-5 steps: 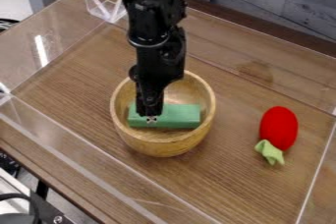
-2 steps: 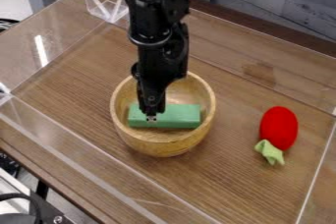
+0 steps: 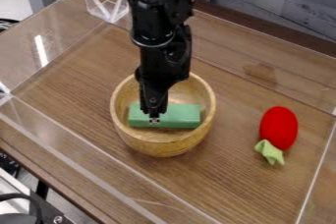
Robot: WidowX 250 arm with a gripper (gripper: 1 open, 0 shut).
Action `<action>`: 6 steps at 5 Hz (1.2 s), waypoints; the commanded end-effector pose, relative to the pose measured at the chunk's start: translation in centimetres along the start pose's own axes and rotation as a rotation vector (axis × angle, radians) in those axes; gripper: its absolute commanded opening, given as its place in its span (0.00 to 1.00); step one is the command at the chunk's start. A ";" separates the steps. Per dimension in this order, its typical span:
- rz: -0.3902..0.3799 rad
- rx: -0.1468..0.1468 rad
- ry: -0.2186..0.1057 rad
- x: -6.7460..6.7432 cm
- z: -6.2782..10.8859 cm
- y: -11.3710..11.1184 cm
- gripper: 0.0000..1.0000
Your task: Remove the green stick from the brown bowl and put it on the table
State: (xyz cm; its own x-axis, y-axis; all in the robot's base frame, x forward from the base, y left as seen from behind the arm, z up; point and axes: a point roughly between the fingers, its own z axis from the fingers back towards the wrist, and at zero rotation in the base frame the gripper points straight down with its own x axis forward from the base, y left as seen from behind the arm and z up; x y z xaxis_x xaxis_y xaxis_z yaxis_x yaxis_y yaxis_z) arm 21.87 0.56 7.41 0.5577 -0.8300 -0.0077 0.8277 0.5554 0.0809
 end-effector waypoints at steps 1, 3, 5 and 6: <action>-0.019 0.026 -0.020 0.1 -0.1 -0.3 0.00; -0.030 0.020 -0.040 0.1 -1.1 -1.2 0.00; -0.024 0.005 -0.071 -0.1 -1.4 -1.6 1.00; -0.022 -0.003 -0.079 -0.1 -1.8 -1.7 1.00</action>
State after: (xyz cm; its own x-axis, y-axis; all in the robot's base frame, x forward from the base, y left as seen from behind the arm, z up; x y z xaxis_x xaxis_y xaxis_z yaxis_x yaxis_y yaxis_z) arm 20.25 -0.31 5.13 0.5303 -0.8459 0.0575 0.8438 0.5332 0.0616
